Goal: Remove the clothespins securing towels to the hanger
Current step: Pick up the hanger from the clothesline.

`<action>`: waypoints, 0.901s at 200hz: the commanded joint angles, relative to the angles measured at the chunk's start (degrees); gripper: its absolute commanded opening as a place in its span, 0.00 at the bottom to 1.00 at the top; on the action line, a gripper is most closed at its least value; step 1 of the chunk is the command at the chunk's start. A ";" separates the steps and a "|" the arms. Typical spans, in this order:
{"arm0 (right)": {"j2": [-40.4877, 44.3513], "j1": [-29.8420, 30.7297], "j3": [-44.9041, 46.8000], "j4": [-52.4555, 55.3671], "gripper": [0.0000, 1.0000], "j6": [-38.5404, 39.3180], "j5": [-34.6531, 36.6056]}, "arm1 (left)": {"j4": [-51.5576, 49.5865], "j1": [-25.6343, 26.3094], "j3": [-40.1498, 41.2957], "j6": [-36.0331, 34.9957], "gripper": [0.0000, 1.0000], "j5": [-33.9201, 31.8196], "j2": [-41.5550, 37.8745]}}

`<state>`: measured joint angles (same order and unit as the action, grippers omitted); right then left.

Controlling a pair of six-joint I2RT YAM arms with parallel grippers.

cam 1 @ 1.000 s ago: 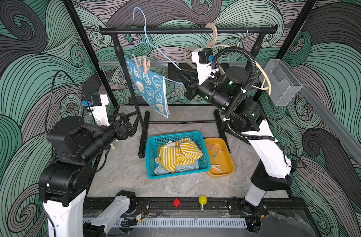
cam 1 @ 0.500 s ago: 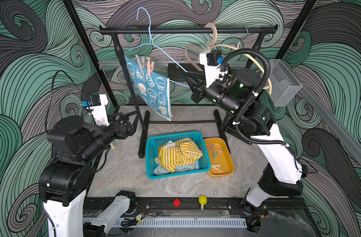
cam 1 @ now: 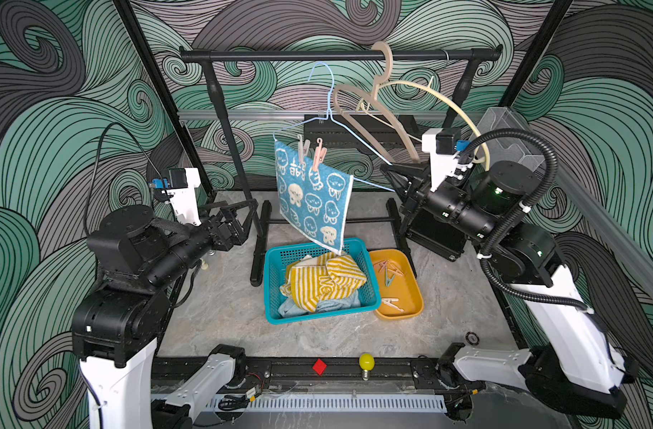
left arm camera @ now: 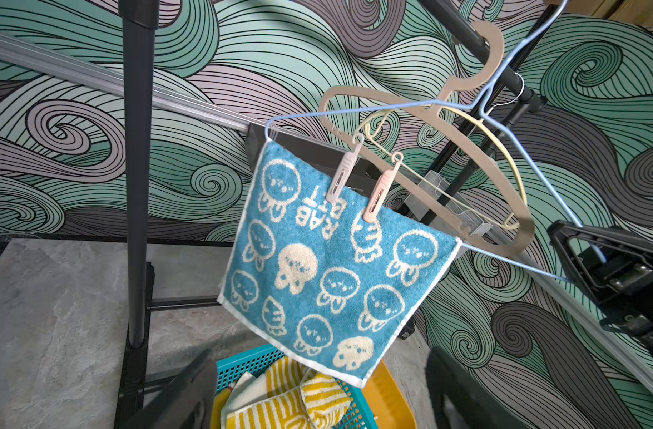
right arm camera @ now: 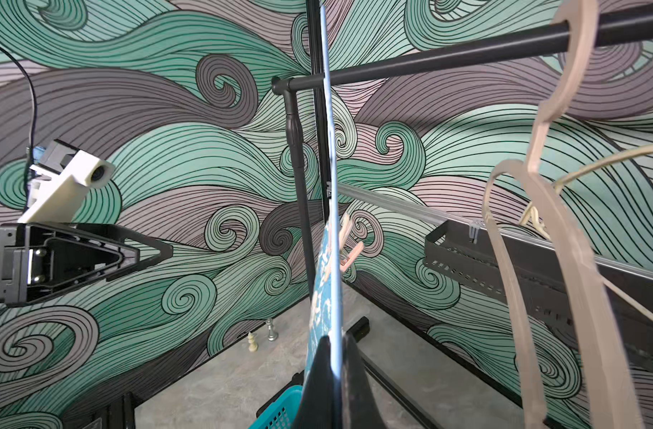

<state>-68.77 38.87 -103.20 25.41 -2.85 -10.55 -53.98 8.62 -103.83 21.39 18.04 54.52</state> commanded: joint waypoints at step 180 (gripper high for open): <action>2.85 -19.93 25.08 -30.82 0.00 -21.21 -54.71 | -0.62 -0.62 4.45 -2.52 0.86 5.78 -3.62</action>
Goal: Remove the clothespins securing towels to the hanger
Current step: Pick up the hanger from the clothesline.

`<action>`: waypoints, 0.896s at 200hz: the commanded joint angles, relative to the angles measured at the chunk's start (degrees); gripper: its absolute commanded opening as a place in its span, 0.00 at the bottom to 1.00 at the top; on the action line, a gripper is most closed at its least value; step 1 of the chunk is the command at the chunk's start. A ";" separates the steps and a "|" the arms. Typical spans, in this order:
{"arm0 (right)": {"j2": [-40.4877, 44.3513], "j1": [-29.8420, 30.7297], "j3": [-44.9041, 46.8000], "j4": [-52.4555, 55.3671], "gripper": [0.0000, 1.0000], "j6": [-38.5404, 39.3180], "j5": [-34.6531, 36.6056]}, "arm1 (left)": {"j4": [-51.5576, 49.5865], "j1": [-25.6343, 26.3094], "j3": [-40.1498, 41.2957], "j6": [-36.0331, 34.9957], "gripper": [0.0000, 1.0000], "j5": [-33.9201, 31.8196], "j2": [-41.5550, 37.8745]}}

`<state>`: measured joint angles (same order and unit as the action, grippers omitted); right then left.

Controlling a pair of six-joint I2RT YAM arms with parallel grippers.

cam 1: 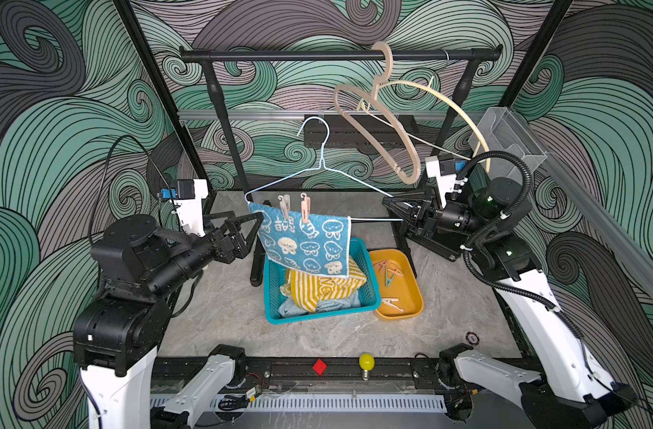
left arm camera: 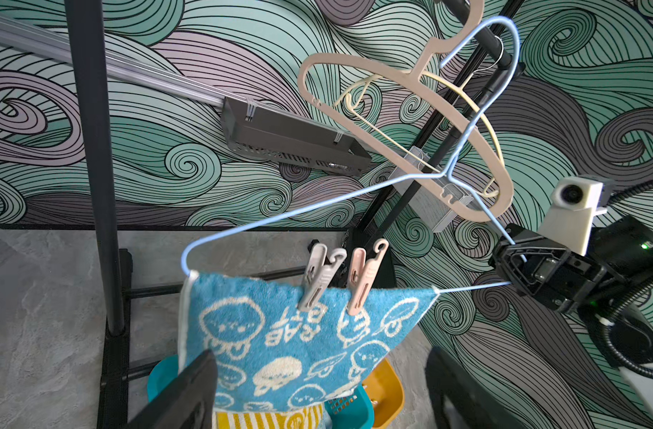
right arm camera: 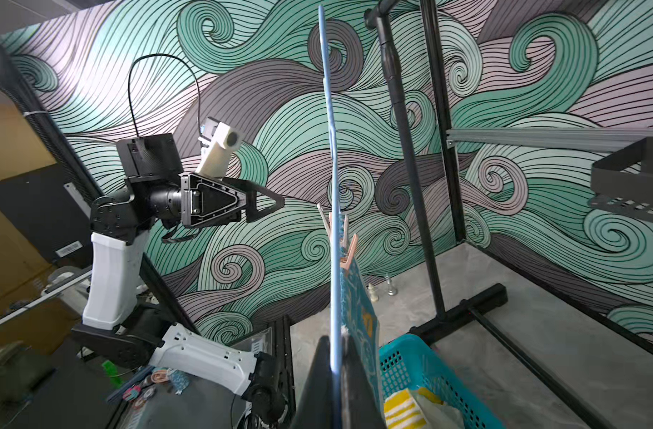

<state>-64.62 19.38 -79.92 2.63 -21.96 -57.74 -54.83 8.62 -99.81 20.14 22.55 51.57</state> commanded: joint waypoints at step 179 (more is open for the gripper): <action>-8.48 -1.34 17.68 -13.77 0.00 4.09 -15.55 | 6.40 3.48 10.61 -2.31 0.84 8.56 3.38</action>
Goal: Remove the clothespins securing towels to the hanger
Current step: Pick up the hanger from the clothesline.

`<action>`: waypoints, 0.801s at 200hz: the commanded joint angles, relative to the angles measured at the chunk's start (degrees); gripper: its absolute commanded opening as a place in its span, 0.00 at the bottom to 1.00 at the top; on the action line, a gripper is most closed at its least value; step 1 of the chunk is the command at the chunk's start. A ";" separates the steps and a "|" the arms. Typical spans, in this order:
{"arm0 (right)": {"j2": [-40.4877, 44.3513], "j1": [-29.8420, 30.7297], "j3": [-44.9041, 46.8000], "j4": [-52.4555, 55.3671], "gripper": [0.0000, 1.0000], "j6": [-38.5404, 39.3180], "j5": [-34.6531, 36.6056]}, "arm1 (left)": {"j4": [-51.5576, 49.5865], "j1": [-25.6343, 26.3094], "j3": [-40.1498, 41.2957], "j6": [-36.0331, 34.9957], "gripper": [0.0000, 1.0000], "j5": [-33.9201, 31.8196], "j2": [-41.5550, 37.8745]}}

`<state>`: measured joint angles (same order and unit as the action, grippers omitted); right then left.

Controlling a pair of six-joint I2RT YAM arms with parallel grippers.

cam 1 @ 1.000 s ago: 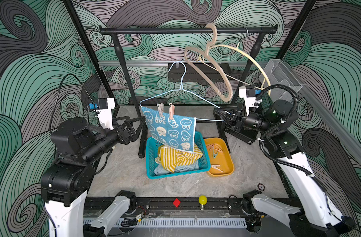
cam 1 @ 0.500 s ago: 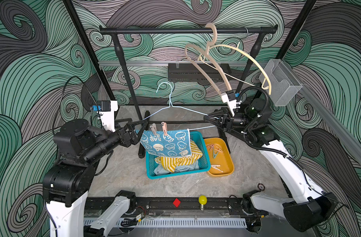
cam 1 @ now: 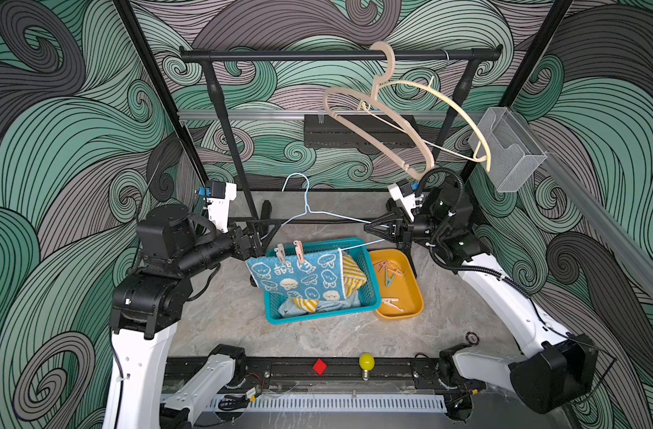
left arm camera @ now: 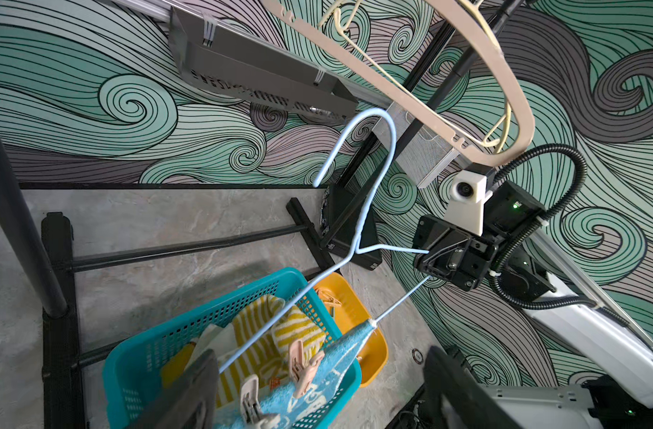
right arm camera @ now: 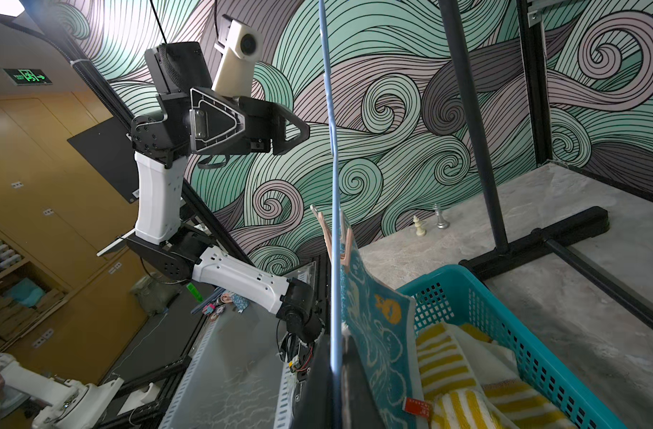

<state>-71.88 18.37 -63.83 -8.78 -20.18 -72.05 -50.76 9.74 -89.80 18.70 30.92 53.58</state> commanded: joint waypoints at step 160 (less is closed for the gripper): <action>-9.68 -0.16 8.87 -14.91 0.00 -2.29 0.42 | 13.65 14.11 8.15 -3.60 0.72 -18.95 13.88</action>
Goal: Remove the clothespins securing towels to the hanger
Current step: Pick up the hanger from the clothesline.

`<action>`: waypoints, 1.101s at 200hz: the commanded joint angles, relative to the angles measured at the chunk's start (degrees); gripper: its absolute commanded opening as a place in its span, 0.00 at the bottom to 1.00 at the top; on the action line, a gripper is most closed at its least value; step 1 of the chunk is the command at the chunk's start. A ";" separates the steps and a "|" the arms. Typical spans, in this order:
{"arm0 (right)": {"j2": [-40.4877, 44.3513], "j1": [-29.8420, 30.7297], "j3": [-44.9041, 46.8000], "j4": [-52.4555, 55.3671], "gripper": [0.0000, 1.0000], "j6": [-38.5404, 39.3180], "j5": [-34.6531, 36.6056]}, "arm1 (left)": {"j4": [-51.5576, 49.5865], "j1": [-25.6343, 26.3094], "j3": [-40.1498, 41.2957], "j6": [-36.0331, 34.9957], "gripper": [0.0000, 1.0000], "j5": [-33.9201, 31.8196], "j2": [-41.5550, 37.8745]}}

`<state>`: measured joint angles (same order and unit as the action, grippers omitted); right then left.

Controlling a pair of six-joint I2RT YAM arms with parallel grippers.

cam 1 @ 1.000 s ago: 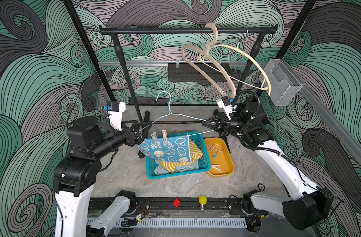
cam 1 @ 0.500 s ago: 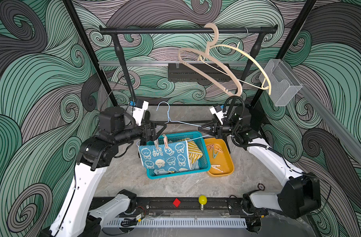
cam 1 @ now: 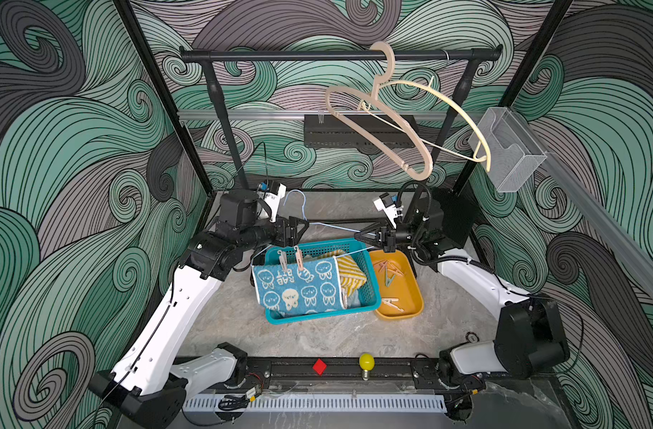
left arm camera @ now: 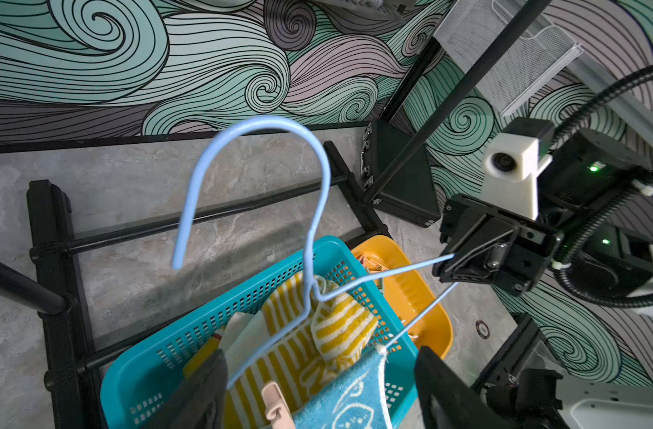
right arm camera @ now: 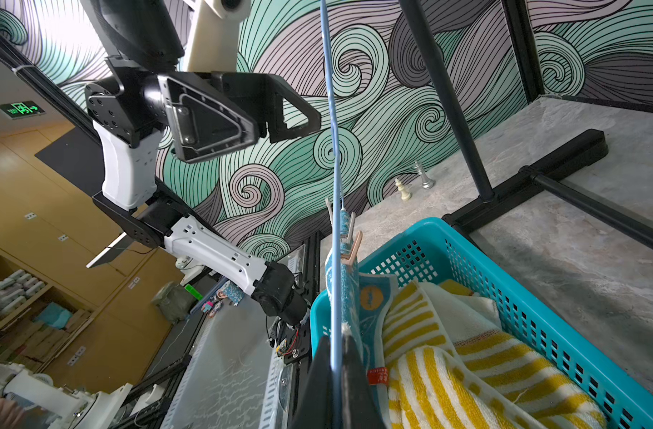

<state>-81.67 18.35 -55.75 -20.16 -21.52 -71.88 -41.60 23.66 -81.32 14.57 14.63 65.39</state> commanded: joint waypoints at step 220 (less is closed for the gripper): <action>11.18 -0.46 -2.54 19.76 0.54 5.18 19.23 | 9.99 2.00 0.18 2.45 0.00 2.14 10.98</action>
<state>-75.24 18.04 -55.61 -6.13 -19.35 -59.00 -34.11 25.47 -81.73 16.64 16.40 76.66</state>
